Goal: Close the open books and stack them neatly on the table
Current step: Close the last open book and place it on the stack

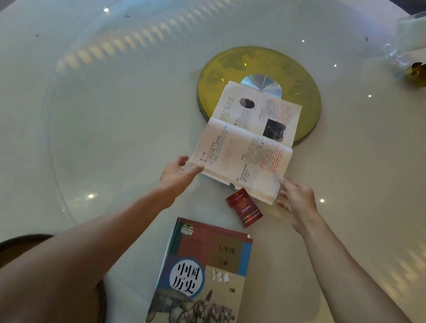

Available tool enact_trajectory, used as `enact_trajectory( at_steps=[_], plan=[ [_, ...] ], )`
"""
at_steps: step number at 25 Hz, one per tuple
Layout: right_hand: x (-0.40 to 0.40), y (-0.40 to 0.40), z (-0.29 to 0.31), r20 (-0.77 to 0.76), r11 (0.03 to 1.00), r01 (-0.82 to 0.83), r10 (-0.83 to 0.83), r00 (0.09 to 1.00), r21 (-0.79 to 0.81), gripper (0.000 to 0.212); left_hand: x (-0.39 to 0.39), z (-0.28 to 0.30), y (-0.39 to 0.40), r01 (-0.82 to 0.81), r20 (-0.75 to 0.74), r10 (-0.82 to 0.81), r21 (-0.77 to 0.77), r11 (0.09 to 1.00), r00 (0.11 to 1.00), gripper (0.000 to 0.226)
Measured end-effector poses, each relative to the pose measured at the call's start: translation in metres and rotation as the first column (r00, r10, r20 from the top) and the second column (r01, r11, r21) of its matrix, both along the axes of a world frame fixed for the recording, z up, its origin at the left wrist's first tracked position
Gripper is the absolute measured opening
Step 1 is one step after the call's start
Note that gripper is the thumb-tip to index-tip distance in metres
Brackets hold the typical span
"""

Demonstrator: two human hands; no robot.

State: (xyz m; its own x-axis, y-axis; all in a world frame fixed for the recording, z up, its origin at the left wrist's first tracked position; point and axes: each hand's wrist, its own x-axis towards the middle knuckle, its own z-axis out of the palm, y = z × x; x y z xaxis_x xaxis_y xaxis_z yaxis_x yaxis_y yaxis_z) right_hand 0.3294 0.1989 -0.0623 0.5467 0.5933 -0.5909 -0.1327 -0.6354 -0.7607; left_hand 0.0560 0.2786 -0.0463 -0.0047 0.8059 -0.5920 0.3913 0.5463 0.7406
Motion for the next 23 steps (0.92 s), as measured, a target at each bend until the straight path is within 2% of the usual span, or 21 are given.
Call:
enact_trajectory(
  at_steps=[2,5,7,9,12,15,18,19,22,23],
  plan=[
    [0.005,0.013,-0.005,-0.067,1.0,0.024,-0.024,0.997,0.002,0.044,0.014,-0.003,0.023,-0.021,0.009,0.021,0.005,1.0,1.0,0.079],
    [0.005,0.03,-0.009,-0.101,1.0,0.02,-0.021,0.995,-0.014,0.027,0.025,-0.014,0.048,-0.032,-0.031,0.03,-0.039,0.999,0.999,0.082],
    [0.001,0.039,-0.01,-0.105,1.0,0.017,-0.018,0.994,-0.014,0.02,0.025,-0.024,0.058,-0.039,-0.059,0.035,-0.063,0.997,0.998,0.062],
    [-0.003,0.044,-0.013,-0.024,1.0,-0.005,0.005,1.0,-0.031,0.02,0.022,-0.032,0.059,-0.045,-0.032,0.044,-0.049,0.998,0.999,0.037],
    [-0.006,0.041,-0.011,0.013,1.0,-0.011,0.011,1.0,-0.022,0.016,0.016,-0.028,0.049,-0.096,0.113,0.102,-0.055,0.994,0.988,0.028],
    [-0.009,0.034,0.0,0.02,0.999,-0.035,0.035,0.999,0.022,0.024,0.007,-0.012,0.04,-0.159,0.181,0.168,-0.063,0.985,0.969,0.008],
    [-0.015,0.023,0.021,-0.095,0.992,0.037,-0.026,0.995,0.12,0.053,-0.005,0.011,0.031,-0.16,0.259,0.18,-0.097,0.982,0.949,0.007],
    [-0.017,0.018,0.03,-0.147,0.989,0.059,-0.039,0.988,0.137,0.051,-0.011,0.02,0.025,-0.161,0.282,0.185,-0.107,0.981,0.941,0.008],
    [-0.023,-0.002,0.053,-0.284,0.988,0.023,0.022,0.958,0.153,0.012,-0.032,0.038,0.003,-0.198,0.356,0.24,-0.151,0.968,0.903,0.019],
    [-0.024,-0.008,0.059,-0.32,0.986,-0.001,0.054,0.946,0.165,0.012,-0.038,0.042,-0.004,-0.204,0.375,0.25,-0.159,0.966,0.893,0.021]
  ],
)
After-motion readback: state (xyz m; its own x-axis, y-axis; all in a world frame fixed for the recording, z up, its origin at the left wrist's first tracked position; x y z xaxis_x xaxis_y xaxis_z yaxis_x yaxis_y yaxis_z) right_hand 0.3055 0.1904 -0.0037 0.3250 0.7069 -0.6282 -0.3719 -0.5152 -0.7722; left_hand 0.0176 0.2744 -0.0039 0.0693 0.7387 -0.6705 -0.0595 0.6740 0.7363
